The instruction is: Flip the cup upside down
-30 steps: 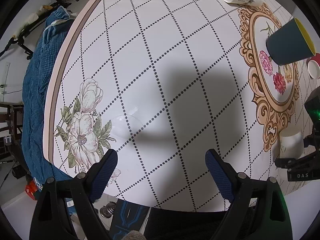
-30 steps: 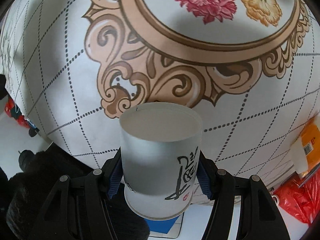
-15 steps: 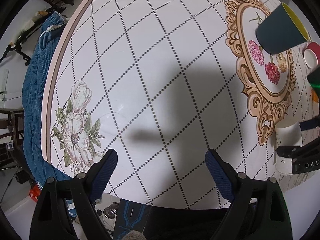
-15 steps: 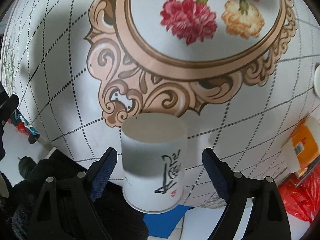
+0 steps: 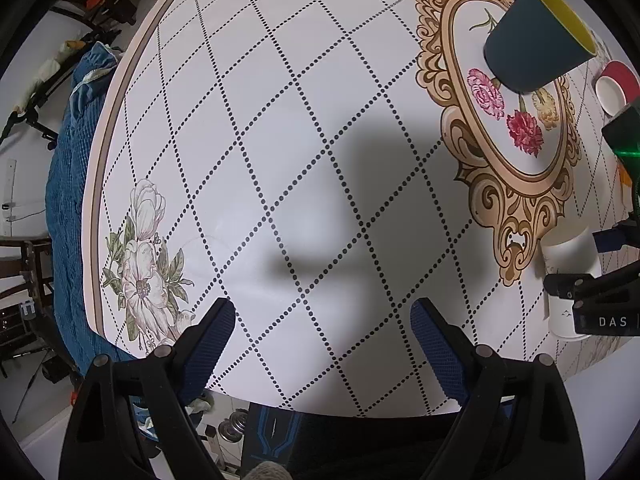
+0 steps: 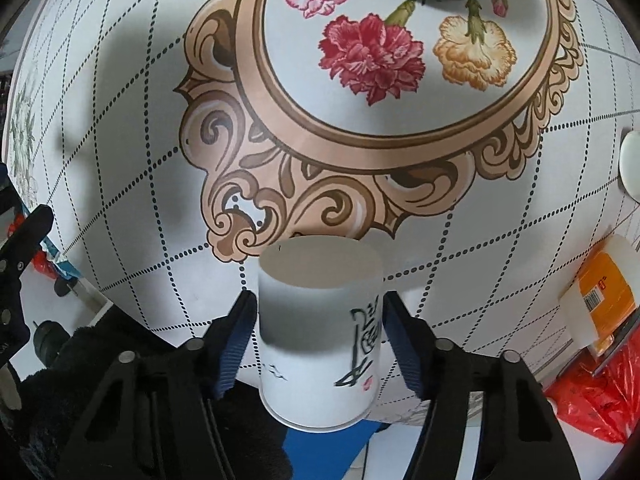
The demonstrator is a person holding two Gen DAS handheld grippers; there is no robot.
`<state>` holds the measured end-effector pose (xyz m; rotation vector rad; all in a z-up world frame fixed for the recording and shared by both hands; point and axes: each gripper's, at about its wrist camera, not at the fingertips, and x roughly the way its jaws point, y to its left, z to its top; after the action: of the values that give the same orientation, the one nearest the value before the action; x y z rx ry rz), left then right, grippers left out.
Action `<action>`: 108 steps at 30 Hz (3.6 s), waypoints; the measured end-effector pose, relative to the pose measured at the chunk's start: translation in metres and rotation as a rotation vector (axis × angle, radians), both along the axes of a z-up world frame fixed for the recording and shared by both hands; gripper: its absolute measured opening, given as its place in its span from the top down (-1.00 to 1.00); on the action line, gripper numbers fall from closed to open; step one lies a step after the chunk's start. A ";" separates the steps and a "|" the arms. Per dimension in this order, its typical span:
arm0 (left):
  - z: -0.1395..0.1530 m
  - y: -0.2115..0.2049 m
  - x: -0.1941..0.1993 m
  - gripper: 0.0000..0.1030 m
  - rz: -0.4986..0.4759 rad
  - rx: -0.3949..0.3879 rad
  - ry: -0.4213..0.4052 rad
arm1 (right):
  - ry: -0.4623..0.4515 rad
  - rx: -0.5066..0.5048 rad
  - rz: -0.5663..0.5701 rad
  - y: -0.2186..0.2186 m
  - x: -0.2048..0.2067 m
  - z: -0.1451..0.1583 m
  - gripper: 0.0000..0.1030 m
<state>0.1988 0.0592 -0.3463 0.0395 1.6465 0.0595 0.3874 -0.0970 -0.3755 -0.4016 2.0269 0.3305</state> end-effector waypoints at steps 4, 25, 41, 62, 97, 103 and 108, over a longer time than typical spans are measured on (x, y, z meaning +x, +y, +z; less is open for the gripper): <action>0.002 -0.003 0.002 -0.74 -0.002 -0.001 -0.001 | -0.045 0.040 -0.052 -0.004 0.009 0.009 -0.22; -0.010 -0.023 0.026 -0.74 -0.055 0.017 0.035 | -0.923 0.258 -0.333 -0.057 0.002 0.091 -0.22; -0.005 -0.040 0.008 -0.74 -0.111 0.034 0.023 | -0.989 0.255 -0.398 -0.060 -0.028 0.070 -0.22; 0.054 -0.034 -0.010 -0.74 -0.140 0.037 -0.129 | -0.882 0.144 -0.477 -0.065 -0.037 0.100 -0.86; 0.332 -0.065 -0.176 -0.87 -0.072 -0.027 -0.702 | -1.169 0.118 -0.531 -0.093 -0.266 0.406 -0.91; 0.351 -0.068 -0.200 -0.87 -0.069 -0.033 -0.735 | -1.204 0.135 -0.501 -0.087 -0.293 0.435 -0.91; 0.361 -0.068 -0.212 -0.87 -0.061 -0.038 -0.756 | -1.220 0.140 -0.480 -0.085 -0.303 0.450 -0.91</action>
<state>-0.0131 -0.0090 0.0143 0.0327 0.8900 -0.0054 0.0845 -0.1819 0.0748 0.0223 0.8387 -0.0897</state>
